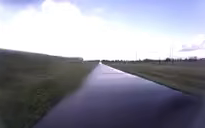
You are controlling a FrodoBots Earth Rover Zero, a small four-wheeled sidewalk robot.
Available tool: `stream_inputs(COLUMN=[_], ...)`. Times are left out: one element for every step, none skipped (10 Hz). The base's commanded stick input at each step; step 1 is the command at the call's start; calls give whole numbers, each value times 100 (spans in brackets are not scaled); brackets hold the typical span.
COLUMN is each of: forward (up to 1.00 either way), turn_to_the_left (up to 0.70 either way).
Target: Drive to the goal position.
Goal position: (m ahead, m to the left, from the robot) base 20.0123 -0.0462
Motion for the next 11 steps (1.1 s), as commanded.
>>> stream_inputs(forward=[45, 45, 45, 45, 45, 45, 45, 45, 45, 45, 45], turn_to_the_left=[0, 0, 0, 0, 0, 0, 0, 0, 0, 0, 0])
